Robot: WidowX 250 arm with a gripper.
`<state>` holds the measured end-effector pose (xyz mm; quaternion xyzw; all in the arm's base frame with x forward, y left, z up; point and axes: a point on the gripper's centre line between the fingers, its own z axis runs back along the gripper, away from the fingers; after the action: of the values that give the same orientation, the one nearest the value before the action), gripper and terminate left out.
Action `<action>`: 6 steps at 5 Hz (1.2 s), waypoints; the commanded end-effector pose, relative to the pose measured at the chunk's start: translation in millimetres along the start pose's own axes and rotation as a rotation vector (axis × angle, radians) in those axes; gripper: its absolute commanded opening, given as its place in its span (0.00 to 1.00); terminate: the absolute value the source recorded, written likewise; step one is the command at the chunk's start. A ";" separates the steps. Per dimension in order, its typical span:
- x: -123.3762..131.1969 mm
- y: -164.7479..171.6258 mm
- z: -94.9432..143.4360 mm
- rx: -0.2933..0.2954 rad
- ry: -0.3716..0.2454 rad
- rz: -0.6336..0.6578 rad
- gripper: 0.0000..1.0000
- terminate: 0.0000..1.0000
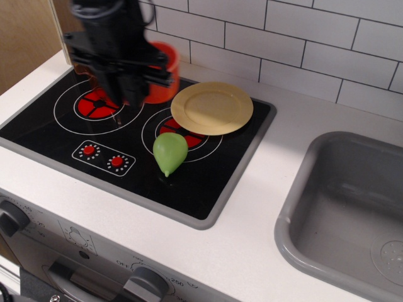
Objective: Put cup on plate
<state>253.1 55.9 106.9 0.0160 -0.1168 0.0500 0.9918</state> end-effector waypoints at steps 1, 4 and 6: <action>24.0 -21.4 -5.6 -0.004 -0.026 -0.009 0.00 0.00; 42.1 -37.7 -24.2 -0.001 -0.020 0.038 0.00 0.00; 45.0 -35.6 -25.3 0.018 -0.022 0.072 1.00 0.00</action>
<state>298.0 24.6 80.6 0.0195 -0.1060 0.0901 0.9901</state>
